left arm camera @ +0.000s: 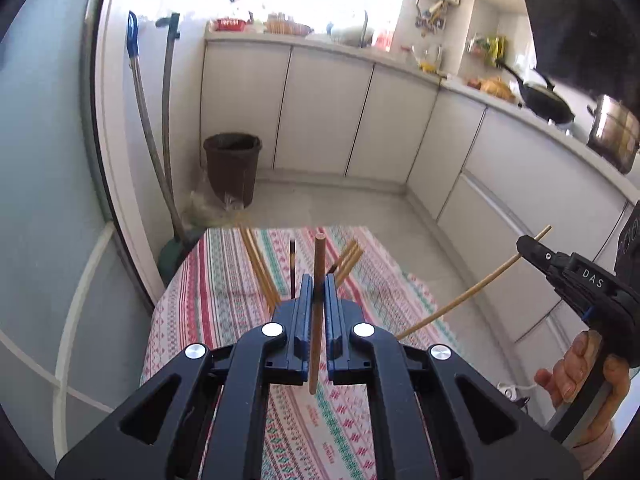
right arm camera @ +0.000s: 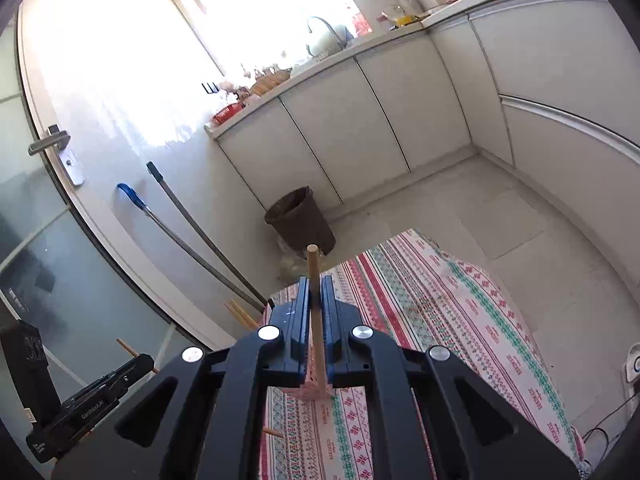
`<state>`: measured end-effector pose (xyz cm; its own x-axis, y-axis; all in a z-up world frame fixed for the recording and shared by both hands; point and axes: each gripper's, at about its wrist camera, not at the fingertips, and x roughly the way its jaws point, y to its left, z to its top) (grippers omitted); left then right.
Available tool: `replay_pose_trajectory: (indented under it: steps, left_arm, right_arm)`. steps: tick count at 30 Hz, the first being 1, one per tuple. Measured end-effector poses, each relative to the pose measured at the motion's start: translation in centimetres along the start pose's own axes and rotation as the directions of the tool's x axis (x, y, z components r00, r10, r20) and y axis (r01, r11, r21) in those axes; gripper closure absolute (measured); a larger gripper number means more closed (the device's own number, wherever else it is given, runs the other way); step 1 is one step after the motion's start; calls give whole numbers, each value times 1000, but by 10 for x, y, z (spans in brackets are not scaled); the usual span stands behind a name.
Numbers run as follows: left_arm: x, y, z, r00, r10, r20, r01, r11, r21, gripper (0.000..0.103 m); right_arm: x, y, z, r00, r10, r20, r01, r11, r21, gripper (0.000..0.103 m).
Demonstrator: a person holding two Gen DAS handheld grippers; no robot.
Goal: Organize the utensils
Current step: 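Lift both sticks upright and carry them over the pink holder, then lower both sticks into the pink holder and open both grippers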
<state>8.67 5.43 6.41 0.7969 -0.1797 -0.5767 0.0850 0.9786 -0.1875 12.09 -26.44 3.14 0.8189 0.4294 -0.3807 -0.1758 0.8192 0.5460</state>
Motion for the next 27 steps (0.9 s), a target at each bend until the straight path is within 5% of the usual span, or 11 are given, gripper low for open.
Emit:
replay_pose_trajectory:
  steps: [10,23,27]
  left_arm:
    - [23,14,44,994,67,90,-61,996,-70,98]
    - [91,40,40,995,88,-38,-92,987,-135,97]
    - [95,48,35,993,100,-58,-108,982,-156,88]
  right_arm:
    - [10,24,43,995,72,68,-72,997,-3,97]
    - [47,15,48,996,89,11,-89,995,46,97]
    - [44,18,47,995,94,10,-95,995,40,97]
